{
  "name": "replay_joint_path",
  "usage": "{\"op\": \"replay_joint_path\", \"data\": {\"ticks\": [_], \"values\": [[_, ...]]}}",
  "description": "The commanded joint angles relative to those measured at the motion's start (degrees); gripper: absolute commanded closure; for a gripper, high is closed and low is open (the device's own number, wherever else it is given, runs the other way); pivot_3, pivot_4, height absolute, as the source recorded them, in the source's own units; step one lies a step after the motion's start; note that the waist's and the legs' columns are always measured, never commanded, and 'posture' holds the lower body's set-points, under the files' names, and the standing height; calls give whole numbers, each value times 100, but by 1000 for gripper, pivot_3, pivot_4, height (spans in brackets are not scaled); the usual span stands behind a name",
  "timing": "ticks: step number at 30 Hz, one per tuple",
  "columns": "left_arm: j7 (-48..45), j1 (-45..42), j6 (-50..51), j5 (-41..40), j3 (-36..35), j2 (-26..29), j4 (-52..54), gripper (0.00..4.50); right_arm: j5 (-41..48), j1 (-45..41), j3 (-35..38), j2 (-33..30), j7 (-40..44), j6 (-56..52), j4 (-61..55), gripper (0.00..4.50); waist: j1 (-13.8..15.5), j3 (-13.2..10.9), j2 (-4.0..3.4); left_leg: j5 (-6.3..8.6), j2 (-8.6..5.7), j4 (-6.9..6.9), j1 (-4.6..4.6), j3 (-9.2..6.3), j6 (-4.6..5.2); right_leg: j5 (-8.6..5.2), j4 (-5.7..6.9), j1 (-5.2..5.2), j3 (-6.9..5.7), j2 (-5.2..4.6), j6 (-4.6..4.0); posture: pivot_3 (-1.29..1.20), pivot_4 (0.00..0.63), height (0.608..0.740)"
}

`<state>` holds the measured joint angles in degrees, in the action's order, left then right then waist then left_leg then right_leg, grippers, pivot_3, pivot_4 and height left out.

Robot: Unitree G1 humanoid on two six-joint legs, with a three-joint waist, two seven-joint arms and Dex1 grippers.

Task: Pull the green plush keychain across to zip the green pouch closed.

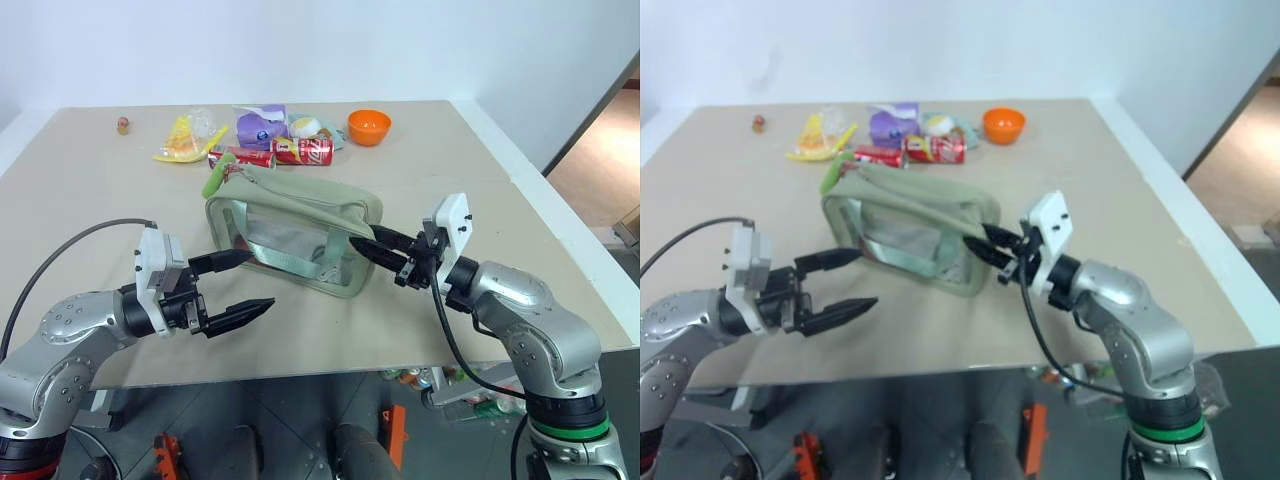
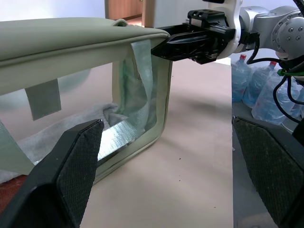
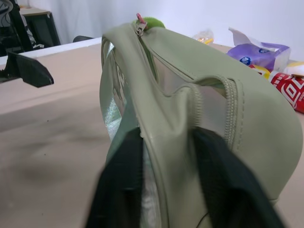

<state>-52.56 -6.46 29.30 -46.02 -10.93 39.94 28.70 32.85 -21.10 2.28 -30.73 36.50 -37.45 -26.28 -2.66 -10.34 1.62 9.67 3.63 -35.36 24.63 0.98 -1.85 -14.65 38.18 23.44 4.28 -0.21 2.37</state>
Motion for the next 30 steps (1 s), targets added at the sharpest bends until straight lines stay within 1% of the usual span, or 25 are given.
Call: {"op": "replay_joint_path", "data": {"ticks": [1,2,5,9,11,14,18,22,24,27,30], "values": [[39,-50,16,-37,-56,73,177,0,-29,-35,37,-100,202,271,-123,4429,0,0,0,0,0,0,0,0,0,0,0,0,0,0,-1,0,150,740],[56,-55,21,-38,-54,67,175,0,-64,-55,25,-147,345,408,-100,4429,1,0,0,0,0,-1,0,0,0,-1,0,0,0,0,-3,0,150,740],[102,-75,34,-35,-25,48,174,0,-213,-206,40,-514,1199,1073,167,4429,2,0,0,0,-2,-3,0,1,0,-4,-1,-1,0,-2,-7,0,150,740],[115,-116,67,-34,-20,53,161,0,-162,-1009,124,-858,2614,2019,1363,4429,-8,-3,0,-1,-1,-5,-3,9,1,-1,-2,-1,5,-2,-12,0,150,740],[126,-115,77,-30,-34,57,165,0,-197,-1369,61,-908,3097,2318,1908,4429,-11,-3,0,-1,0,-6,-8,9,1,2,-2,-2,4,1,-17,0,150,740],[165,-57,84,-23,-51,52,230,0,-483,-1747,-78,-843,3612,2961,2778,4429,-5,-3,1,-1,2,-3,-8,1,2,5,-1,-5,0,6,-9,0,150,740],[231,12,80,1,-66,47,304,0,-888,-1925,-265,-716,3772,3501,3516,4429,-4,-3,1,1,1,-2,-4,3,3,3,-1,-4,1,4,0,0,150,740],[350,9,61,-20,-168,46,342,0,-975,-1857,-228,-641,3665,3594,3546,4429,-9,-3,0,3,2,-1,-4,3,4,3,1,-2,1,5,-1,0,150,740],[417,-19,81,-74,-227,46,356,0,-947,-1946,-107,-595,3461,3530,3548,4429,-9,-3,0,3,4,-1,-8,2,4,4,3,-3,1,7,-4,0,150,740],[386,-31,86,-69,-226,107,349,0,-910,-2114,36,-607,3224,3416,3562,4429,-9,-3,0,2,4,-3,-10,2,4,10,4,-4,1,7,-3,0,150,740],[362,-29,89,-69,-189,123,339,0,-875,-2063,102,-670,3084,3321,3460,4429,-3,-3,0,0,3,-5,-9,5,2,14,4,-4,3,5,-2,0,150,740]]}}
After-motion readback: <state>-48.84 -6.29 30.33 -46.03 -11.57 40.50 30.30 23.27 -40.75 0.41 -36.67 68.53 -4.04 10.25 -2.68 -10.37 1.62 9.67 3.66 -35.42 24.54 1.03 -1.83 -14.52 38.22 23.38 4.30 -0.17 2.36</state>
